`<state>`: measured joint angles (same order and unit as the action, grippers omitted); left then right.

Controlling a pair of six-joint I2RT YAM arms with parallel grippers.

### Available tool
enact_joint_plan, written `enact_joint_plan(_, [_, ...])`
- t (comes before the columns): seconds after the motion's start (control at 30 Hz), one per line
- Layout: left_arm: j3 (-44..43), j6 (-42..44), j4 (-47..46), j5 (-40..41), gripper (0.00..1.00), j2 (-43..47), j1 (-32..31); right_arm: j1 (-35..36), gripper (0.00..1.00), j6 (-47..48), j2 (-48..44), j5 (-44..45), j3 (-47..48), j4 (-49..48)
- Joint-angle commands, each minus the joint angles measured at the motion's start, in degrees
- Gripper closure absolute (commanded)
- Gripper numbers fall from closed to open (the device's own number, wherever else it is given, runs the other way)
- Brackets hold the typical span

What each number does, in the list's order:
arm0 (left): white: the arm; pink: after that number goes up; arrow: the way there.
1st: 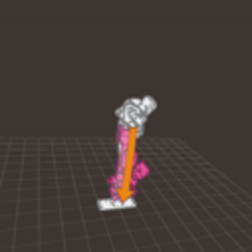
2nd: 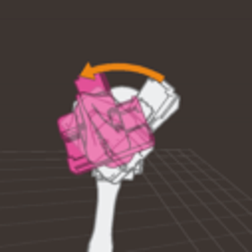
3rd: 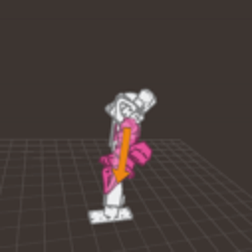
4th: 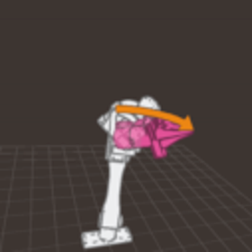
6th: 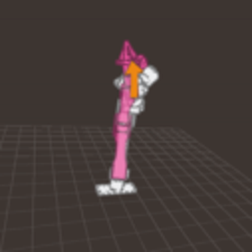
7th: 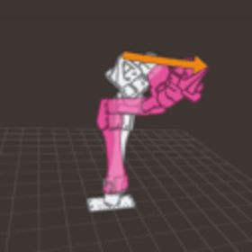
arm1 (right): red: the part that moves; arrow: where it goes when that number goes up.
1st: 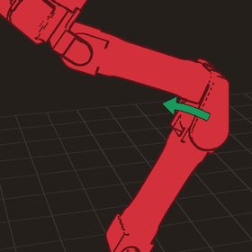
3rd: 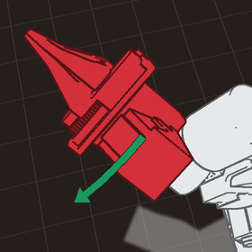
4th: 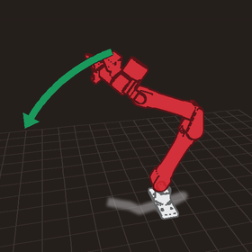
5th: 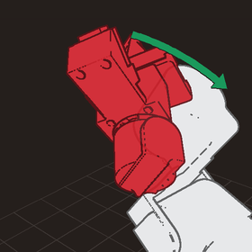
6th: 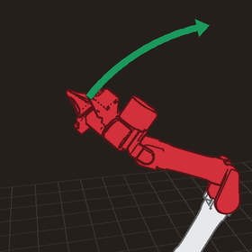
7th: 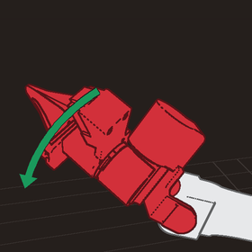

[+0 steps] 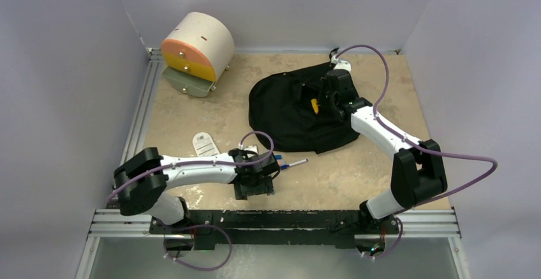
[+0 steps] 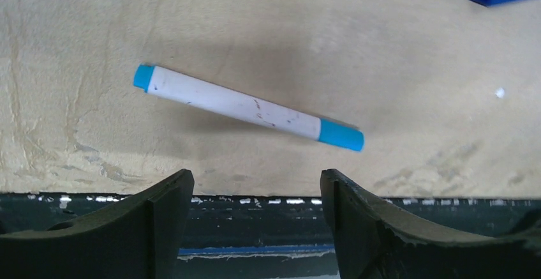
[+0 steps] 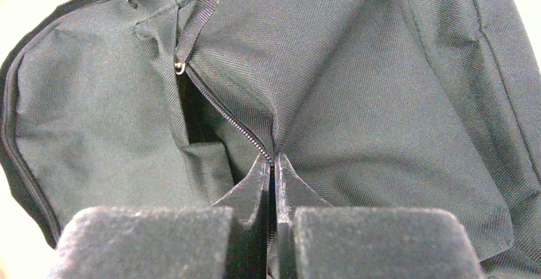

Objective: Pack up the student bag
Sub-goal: Pick up the stationery from the center of the board.

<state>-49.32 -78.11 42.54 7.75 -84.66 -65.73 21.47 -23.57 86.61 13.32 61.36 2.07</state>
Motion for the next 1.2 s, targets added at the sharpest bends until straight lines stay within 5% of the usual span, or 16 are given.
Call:
enact_joint_plan(0.0, [-3.98, -10.42, 3.87, 2.22, 0.27, -3.23, 0.58, 0.18, 1.0, -0.69, -1.42, -1.46, -0.33, -1.8])
enact_joint_plan(0.7, [-6.61, -15.86, 4.07, 7.74, 0.33, -10.04, 1.71, 0.17, 1.0, -0.34, -1.53, 0.11, -0.81, -1.8])
enact_joint_plan(1.17, [-2.54, -13.48, 3.78, 6.95, 0.83, -11.03, 2.01, 0.15, 1.0, -0.4, -1.2, 0.55, -0.89, -1.8])
